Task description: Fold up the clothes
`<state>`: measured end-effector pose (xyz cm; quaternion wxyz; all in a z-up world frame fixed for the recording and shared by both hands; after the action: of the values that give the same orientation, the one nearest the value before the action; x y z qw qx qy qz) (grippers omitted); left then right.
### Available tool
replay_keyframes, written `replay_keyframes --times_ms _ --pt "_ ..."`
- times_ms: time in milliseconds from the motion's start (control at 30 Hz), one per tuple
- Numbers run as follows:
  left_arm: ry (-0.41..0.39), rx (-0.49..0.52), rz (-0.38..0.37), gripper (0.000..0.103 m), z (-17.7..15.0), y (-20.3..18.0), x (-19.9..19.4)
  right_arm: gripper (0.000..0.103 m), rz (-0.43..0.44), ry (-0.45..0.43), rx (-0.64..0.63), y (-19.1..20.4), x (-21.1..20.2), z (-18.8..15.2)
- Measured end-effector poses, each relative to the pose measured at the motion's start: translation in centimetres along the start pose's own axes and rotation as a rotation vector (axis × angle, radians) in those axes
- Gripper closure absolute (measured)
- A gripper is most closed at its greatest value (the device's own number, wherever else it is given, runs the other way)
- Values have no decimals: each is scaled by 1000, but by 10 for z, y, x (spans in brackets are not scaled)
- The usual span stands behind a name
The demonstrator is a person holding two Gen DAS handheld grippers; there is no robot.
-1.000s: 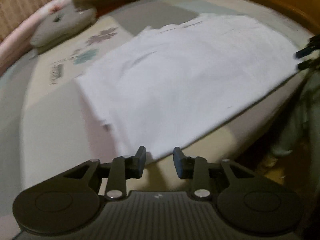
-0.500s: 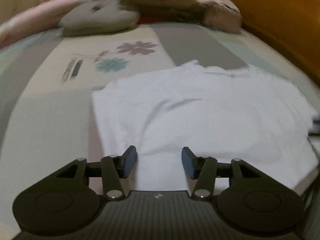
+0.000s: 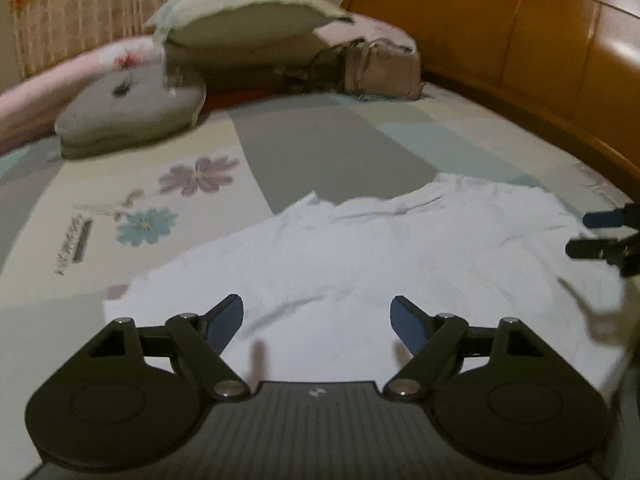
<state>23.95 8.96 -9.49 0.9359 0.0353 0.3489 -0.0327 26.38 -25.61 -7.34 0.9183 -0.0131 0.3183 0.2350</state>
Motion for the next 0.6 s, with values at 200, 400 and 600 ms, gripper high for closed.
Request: replay_keyframes --times_ms 200,400,600 --pt "15 -234 -24 22 -11 35 21 5 -89 49 108 -33 33 -12" --pt "-20 -261 -5 12 8 37 8 2 -90 35 100 -30 30 -4" --pt "15 -307 9 12 4 37 39 0 -82 39 120 -32 46 3"
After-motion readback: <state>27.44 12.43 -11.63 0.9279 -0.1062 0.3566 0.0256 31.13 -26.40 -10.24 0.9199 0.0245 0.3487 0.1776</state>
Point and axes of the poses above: each gripper's, at about its wrist camera, not at the fingertips, and x roughly the way its jaws point, y to its left, z to its top, the point moved 2 cm from there along x, roughly the way its jaws point, and after that the axes turned 7 degrees about z, right-handed, at the moved point
